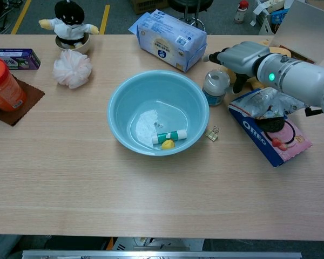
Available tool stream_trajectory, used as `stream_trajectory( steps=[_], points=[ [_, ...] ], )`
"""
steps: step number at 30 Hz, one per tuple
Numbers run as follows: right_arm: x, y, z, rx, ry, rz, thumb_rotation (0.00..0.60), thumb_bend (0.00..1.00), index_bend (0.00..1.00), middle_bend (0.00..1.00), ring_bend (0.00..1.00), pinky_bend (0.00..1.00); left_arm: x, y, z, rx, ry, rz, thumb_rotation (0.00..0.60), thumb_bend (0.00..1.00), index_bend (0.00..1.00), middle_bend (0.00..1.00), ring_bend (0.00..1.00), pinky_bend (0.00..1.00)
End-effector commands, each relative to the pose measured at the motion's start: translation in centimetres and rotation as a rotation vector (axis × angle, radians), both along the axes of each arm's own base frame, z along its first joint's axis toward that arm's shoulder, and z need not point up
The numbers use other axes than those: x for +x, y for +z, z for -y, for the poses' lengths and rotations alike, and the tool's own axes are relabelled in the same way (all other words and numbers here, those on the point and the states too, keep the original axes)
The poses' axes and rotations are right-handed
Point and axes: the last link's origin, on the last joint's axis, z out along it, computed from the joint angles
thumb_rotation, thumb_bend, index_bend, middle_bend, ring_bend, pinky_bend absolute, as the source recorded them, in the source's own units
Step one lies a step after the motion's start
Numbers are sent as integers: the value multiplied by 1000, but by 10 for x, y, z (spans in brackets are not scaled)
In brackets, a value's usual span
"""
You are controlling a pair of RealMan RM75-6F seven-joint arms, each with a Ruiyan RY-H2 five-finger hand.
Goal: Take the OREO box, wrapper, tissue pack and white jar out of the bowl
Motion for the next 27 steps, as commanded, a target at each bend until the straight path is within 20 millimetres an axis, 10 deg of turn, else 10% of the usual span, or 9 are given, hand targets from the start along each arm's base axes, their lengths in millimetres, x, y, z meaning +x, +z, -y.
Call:
stream_trajectory(
  steps=[1, 13, 27],
  points=[
    [4, 35, -6, -66, -5, 83, 600, 290, 0, 128, 103, 339, 1, 1, -3, 3, -9, -1, 600, 358, 184, 234, 212, 163],
    [-34, 135, -66, -413, 16, 165, 600, 290, 310, 338, 259, 469, 12, -2, -23, 21, -90, 10, 600, 358, 184, 234, 212, 163],
    [-104, 191, -163, -626, -100, 141, 600, 289, 360, 367, 293, 486, 31, -4, -32, 86, -179, 64, 600, 358, 184, 233, 212, 163]
  ],
)
